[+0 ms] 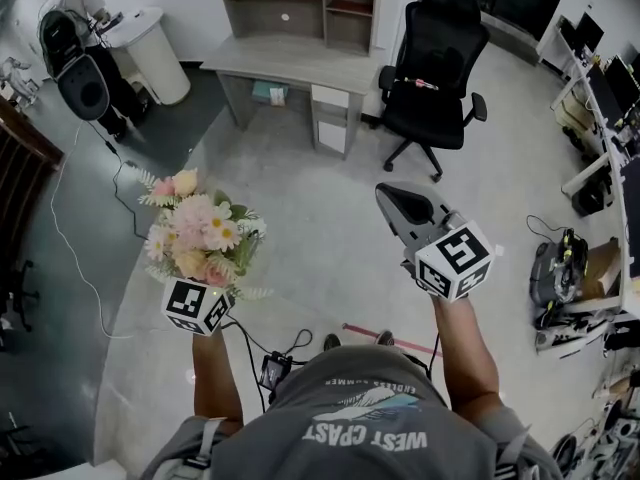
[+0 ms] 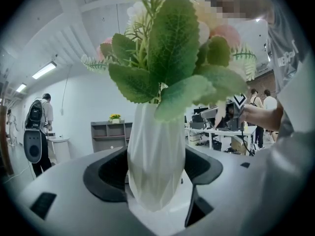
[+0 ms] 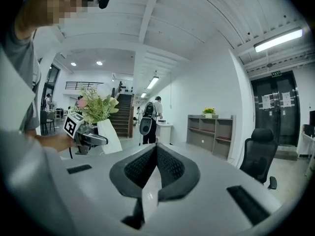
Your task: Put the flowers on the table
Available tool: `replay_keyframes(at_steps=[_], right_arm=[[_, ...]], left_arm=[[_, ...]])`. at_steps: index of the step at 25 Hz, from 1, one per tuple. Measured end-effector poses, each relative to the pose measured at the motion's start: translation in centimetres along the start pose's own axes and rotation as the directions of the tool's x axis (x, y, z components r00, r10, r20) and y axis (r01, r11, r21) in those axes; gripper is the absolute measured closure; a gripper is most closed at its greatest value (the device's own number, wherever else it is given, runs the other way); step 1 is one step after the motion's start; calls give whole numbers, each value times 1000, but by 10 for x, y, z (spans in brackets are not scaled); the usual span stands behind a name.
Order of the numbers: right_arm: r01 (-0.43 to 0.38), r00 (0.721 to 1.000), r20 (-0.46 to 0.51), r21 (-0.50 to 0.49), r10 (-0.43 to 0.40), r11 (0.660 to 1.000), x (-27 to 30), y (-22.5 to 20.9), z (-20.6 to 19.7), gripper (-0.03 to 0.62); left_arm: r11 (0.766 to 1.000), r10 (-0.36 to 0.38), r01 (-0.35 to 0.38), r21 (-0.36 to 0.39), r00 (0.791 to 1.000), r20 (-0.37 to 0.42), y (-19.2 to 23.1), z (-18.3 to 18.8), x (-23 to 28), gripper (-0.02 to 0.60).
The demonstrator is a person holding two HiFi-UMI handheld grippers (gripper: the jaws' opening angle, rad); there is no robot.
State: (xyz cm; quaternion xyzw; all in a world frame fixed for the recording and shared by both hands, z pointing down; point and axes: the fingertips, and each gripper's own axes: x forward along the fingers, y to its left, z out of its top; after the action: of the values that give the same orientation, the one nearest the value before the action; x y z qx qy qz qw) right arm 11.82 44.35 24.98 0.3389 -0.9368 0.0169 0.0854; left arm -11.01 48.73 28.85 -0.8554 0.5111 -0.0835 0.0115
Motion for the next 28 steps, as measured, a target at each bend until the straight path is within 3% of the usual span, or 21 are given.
replay_keyframes(at_steps=[15, 28], right_arm=[[-24, 998, 52, 53, 21, 998, 26, -16, -1, 566], [-133, 990, 58, 78, 129, 988, 88, -102, -11, 565]], left_arm=[[1000, 12, -12, -11, 1000, -7, 12, -11, 8, 225], [991, 132, -133, -15, 989, -60, 39, -11, 75, 225]])
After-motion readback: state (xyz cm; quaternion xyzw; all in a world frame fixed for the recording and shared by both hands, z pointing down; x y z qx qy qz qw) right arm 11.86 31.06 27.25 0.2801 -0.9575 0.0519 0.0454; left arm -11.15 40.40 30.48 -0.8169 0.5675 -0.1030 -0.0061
